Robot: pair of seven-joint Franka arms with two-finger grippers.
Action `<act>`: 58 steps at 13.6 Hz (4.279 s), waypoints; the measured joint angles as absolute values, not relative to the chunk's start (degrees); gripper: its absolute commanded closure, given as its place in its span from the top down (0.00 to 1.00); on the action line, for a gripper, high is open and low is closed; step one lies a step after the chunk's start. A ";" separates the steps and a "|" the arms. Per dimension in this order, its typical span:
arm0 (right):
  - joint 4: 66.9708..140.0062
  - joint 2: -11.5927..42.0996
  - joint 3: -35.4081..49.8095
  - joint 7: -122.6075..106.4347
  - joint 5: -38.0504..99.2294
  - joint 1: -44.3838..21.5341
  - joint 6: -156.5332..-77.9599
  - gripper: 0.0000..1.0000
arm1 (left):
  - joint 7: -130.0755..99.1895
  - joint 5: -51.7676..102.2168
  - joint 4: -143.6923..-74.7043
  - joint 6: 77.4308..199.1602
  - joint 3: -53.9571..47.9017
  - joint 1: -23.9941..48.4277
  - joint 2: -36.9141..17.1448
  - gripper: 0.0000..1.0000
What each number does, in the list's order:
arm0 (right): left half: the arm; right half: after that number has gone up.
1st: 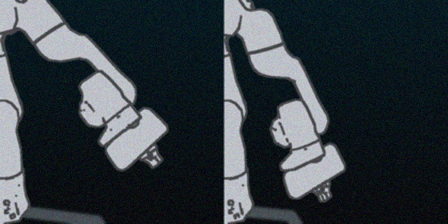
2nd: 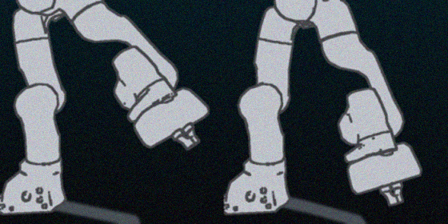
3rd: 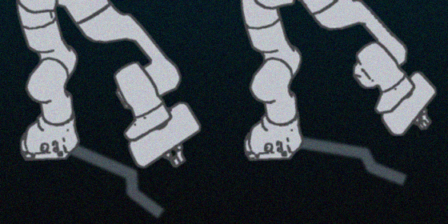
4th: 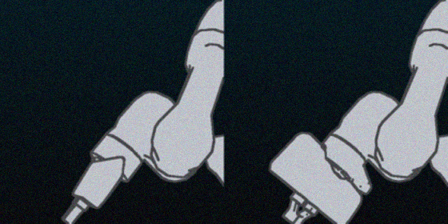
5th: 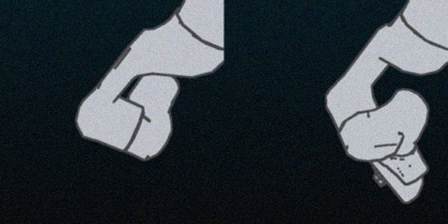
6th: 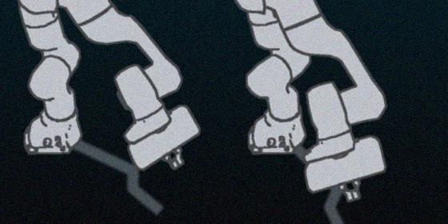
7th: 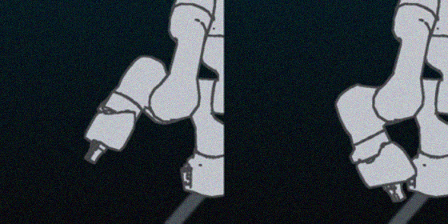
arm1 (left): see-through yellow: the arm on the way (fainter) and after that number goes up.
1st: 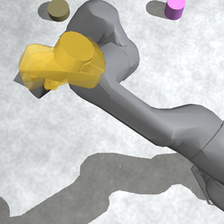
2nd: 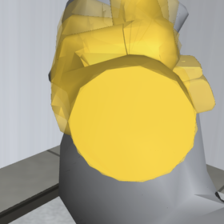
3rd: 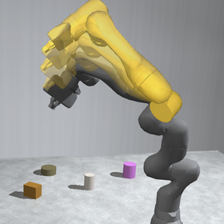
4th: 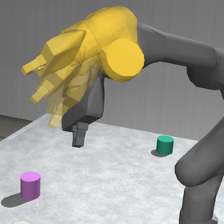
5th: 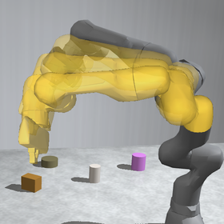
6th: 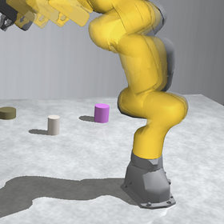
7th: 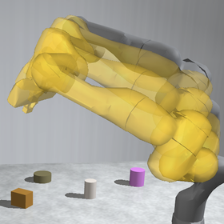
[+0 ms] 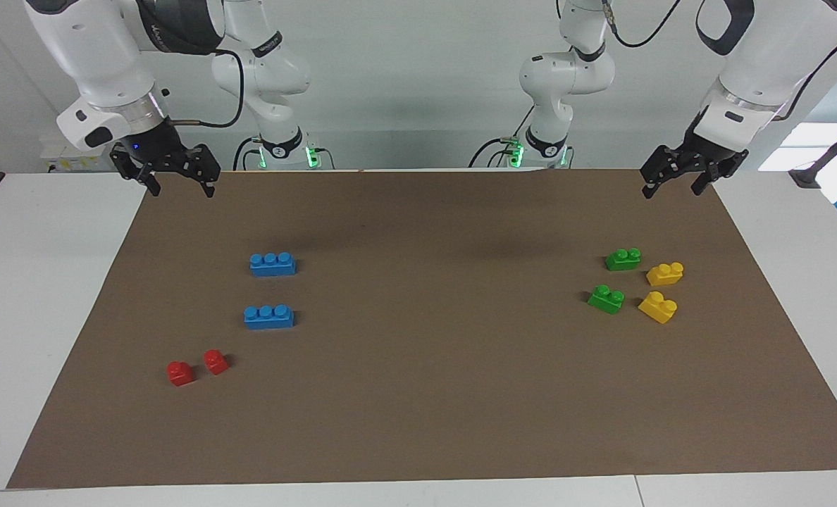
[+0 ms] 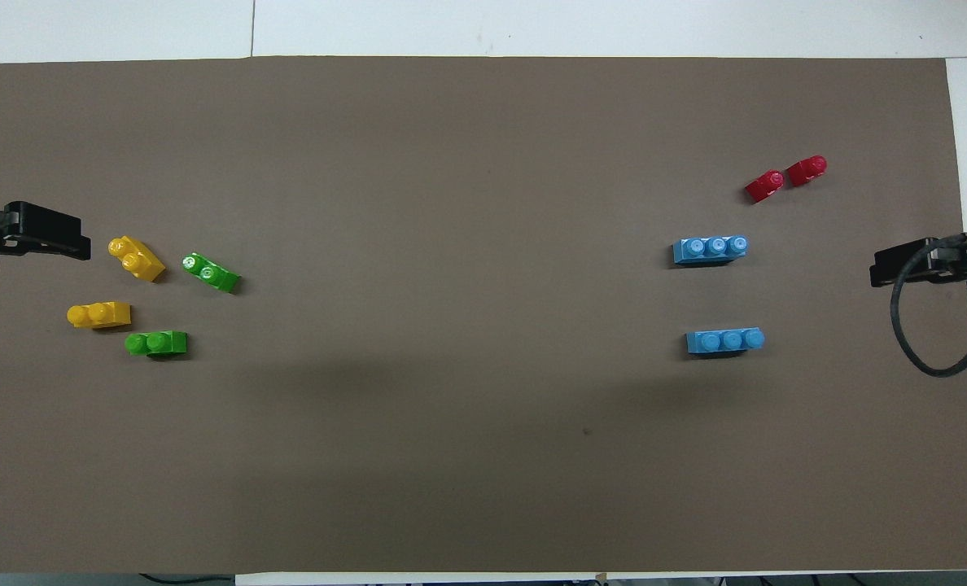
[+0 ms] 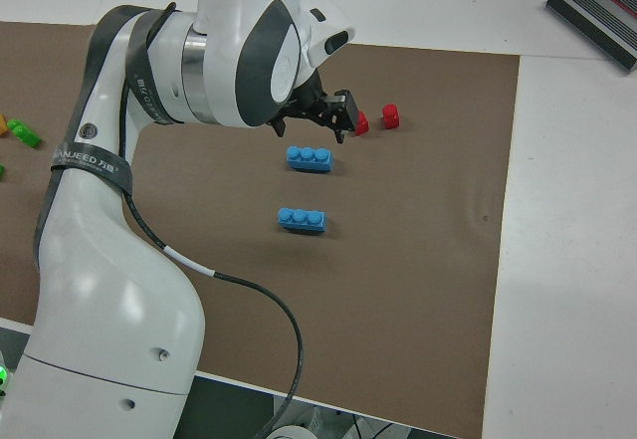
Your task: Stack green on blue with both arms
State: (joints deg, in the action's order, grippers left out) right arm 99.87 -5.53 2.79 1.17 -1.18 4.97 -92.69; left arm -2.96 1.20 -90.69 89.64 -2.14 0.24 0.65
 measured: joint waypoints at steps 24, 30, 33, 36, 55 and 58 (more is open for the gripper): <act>99.37 16.50 2.92 59.11 34.40 10.57 -105.59 0.97 | -28.19 1.22 -105.32 108.93 -2.41 -0.39 0.02 1.00; 99.30 21.97 2.84 56.90 38.28 10.80 -108.12 0.97 | -45.48 1.22 -113.18 120.49 -2.39 -0.43 -1.70 1.00; 99.29 23.11 2.75 56.72 38.28 10.88 -108.71 0.98 | -53.06 1.22 -115.77 125.59 -2.40 -0.42 -3.50 1.00; 99.29 23.69 2.65 56.04 38.28 11.16 -108.71 0.98 | -57.90 1.22 -116.39 129.29 -2.42 -0.42 -6.41 1.00; 104.85 26.77 2.55 47.79 42.02 13.40 -113.73 0.97 | -65.32 1.23 -120.45 139.17 -2.47 -0.39 -14.29 0.72; 105.82 26.76 2.53 47.79 43.10 13.65 -114.55 0.95 | -65.42 1.23 -120.45 139.52 -2.46 -0.39 -14.32 0.05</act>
State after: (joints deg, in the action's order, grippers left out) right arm 105.82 26.76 2.53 47.79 43.10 13.65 -114.55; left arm -65.42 1.23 -120.45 139.52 -2.46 -0.39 -14.32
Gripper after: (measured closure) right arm 0.000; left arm 0.383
